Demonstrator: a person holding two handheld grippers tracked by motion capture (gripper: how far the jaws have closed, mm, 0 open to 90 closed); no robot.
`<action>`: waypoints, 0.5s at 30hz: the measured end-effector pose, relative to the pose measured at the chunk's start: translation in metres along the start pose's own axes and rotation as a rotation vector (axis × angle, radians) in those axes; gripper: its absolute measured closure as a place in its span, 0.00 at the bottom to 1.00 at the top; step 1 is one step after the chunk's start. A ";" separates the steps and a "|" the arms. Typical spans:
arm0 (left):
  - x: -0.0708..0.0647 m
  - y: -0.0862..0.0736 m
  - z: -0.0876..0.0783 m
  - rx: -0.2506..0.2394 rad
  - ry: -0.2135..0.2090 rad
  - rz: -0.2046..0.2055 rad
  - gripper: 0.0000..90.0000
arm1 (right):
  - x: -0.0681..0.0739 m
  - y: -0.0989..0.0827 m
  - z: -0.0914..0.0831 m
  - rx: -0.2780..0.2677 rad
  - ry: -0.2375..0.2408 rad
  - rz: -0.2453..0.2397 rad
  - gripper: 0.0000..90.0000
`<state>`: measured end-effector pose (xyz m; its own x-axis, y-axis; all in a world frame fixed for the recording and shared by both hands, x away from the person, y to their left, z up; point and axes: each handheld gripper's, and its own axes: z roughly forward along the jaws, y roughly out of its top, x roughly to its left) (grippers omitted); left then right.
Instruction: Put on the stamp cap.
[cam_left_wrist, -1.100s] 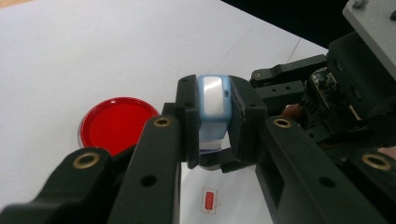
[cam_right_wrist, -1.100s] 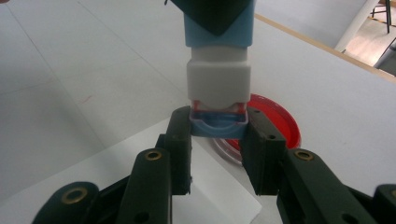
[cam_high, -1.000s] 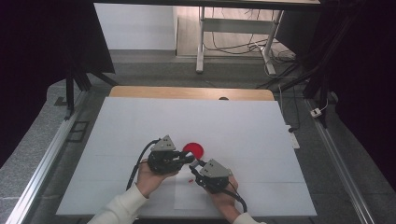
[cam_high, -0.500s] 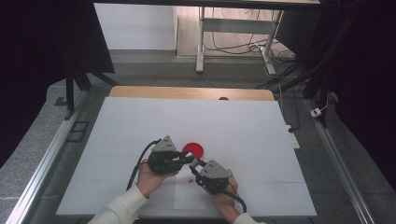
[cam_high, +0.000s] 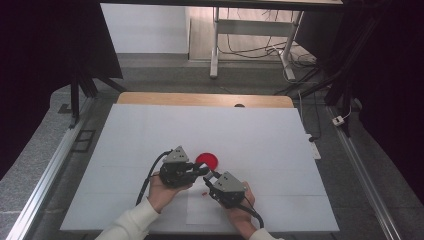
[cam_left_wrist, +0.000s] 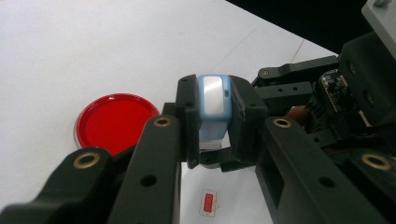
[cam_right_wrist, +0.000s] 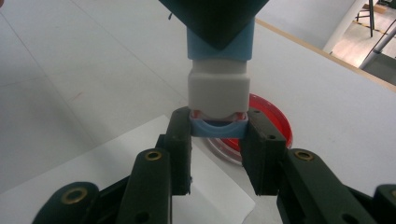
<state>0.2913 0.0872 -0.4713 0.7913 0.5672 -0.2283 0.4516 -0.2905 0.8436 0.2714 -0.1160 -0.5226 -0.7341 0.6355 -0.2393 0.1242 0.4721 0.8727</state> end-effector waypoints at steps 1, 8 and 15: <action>0.000 0.000 0.000 0.000 0.000 -0.001 0.84 | 0.000 0.000 0.000 -0.001 0.001 0.001 0.72; 0.001 -0.001 0.000 -0.009 -0.011 -0.022 0.84 | 0.001 0.000 -0.001 -0.007 -0.013 -0.009 0.72; 0.001 -0.002 0.002 -0.009 -0.018 -0.036 0.84 | 0.002 -0.001 -0.001 -0.009 -0.027 -0.018 0.72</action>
<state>0.2916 0.0872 -0.4742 0.7820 0.5629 -0.2677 0.4763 -0.2628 0.8391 0.2688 -0.1159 -0.5230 -0.7179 0.6433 -0.2663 0.1053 0.4784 0.8718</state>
